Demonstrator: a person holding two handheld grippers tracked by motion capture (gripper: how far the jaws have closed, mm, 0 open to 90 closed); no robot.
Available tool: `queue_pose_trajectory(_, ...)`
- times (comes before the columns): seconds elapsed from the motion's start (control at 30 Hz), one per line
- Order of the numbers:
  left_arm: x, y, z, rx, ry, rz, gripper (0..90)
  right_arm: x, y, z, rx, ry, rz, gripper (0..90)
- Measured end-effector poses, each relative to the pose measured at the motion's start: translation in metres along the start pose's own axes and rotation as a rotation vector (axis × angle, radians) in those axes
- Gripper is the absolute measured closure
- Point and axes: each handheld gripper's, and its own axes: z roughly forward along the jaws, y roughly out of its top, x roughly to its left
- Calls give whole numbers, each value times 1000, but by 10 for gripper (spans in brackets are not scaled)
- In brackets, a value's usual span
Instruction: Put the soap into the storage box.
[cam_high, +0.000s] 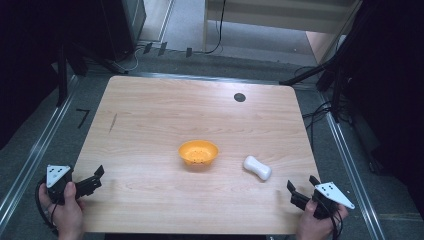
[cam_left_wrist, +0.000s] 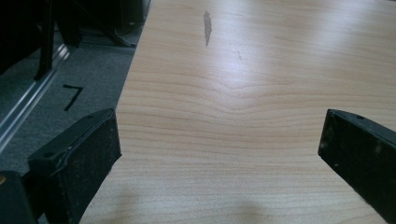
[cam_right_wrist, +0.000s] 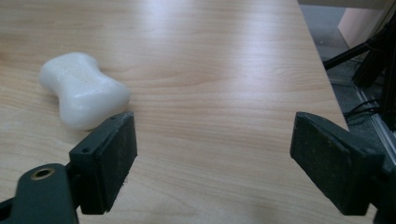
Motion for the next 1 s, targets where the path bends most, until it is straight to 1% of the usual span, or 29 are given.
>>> queue_pose_trajectory(0.03, 0, 0, 0, 0, 0, 0, 0, 0, 0, 0, 5, 9, 2, 252)
queue_pose_trajectory(0.07, -1, 0, 0, -6, 0, 7, 0, 0, 0, 0, 5, 9, 2, 252)
queue_pose_trajectory(0.1, -1, 0, -1, -9, -1, 9, 0, -3, 0, 0, 12, 31, 23, 292)
queue_pose_trajectory(0.13, -1, -1, -1, -14, -2, 3, 0, -4, 1, 0, 9, 43, 28, 308)
queue_pose_trajectory(0.17, 1, -1, -1, -17, -5, -3, 0, -6, 2, -1, 9, 56, 32, 318)
queue_pose_trajectory(0.23, 1, -1, -1, -14, -9, -3, 0, -8, 6, 0, 36, 86, 21, 318)
queue_pose_trajectory(0.27, 1, -1, -1, -16, -9, -3, 0, -8, 6, 0, 36, 86, 21, 318)
queue_pose_trajectory(0.3, 1, -1, -1, -17, -8, -1, 0, -8, 8, 1, 52, 114, 12, 317)
queue_pose_trajectory(0.33, 0, -1, -1, -13, -10, 5, 0, -8, 11, 3, 80, 127, -5, 317)
queue_pose_trajectory(0.37, 0, -1, -1, -12, -8, 5, 0, -5, 14, 5, 114, 125, -39, 320)
queue_pose_trajectory(0.4, -1, 0, 0, -8, -6, 13, 0, -3, 18, 8, 157, 147, -71, 330)
queue_pose_trajectory(0.43, -1, 0, 0, -8, -6, 13, 0, -3, 18, 8, 157, 147, -71, 330)
queue_pose_trajectory(0.47, -1, 0, 0, -8, -11, 13, 0, 2, 23, 11, 173, 149, -104, 429)
queue_pose_trajectory(0.5, -1, 0, 0, -8, -11, 13, 0, 2, 23, 11, 173, 149, -104, 429)
queue_pose_trajectory(0.53, -1, 0, 0, -8, -12, 14, 0, 6, 30, 13, 190, 144, -137, 458)
queue_pose_trajectory(0.57, -1, 0, 0, -8, -14, 11, 0, 6, 32, 15, 196, 153, -149, 451)
queue_pose_trajectory(0.6, -1, 0, 0, -8, -14, 11, 0, 7, 36, 17, 211, 176, -148, 429)
queue_pose_trajectory(0.63, -1, 0, 0, -9, -14, 12, 0, 7, 36, 17, 211, 176, -148, 429)
queue_pose_trajectory(0.67, -1, 0, 0, -7, -14, 12, 0, 8, 42, 21, 231, 207, -172, 420)
queue_pose_trajectory(0.7, -1, 0, 0, -5, -12, 13, 0, 10, 46, 23, 241, 215, -187, 417)
queue_pose_trajectory(0.77, -2, 0, 0, -6, -12, 17, 0, 13, 55, 26, 265, 220, -234, 425)
queue_pose_trajectory(0.83, -2, 0, 0, -3, -12, 22, 0, 15, 65, 29, 289, 256, -264, 440)
queue_pose_trajectory(0.87, -2, 0, 0, -3, -10, 23, 0, 17, 69, 31, 301, 266, -278, 439)
queue_pose_trajectory(0.9, -2, 0, 0, -3, -10, 23, 0, 17, 69, 31, 301, 266, -278, 439)
queue_pose_trajectory(0.93, -2, 0, 0, -3, -8, 24, 0, 19, 74, 33, 315, 280, -295, 438)
queue_pose_trajectory(0.97, -2, 0, 0, -6, -9, 24, 0, 22, 81, 36, 333, 302, -331, 426)
queue_pose_trajectory(1.0, -2, 0, 0, -5, -10, 25, 0, 24, 85, 38, 344, 309, -348, 420)
